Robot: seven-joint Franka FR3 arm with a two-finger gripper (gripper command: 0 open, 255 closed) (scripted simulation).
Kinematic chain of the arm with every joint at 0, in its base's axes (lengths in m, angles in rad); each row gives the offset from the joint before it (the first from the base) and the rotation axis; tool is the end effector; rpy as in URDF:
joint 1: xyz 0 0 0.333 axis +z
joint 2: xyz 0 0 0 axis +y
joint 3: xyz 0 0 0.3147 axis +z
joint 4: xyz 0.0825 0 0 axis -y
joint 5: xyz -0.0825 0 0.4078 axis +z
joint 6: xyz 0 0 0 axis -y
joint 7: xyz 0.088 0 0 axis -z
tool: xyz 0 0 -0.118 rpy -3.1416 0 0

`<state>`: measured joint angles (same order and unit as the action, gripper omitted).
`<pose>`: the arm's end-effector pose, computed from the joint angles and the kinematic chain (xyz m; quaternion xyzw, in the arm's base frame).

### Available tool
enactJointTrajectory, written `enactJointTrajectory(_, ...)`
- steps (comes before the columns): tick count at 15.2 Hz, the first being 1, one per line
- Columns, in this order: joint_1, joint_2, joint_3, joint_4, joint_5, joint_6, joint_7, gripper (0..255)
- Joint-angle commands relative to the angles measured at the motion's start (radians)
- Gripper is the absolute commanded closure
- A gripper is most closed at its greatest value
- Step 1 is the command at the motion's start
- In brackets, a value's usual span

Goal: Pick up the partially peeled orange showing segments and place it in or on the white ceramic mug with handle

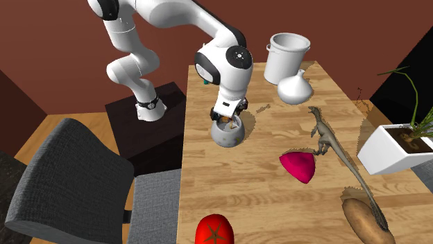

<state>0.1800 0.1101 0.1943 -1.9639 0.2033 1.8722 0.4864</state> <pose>0.5312 0.2256 0.3822 -0.9851 0.0945 0.1338 0.0530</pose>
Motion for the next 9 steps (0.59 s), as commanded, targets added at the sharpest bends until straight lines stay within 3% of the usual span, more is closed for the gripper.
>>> enactJointTrajectory(1, -0.008, -0.002, -0.007, 0.058, -0.006, -0.063, -0.001, 0)
enactJointTrajectory(9, -0.011, -0.003, -0.009, 0.084, -0.007, -0.089, 0.000, 0)
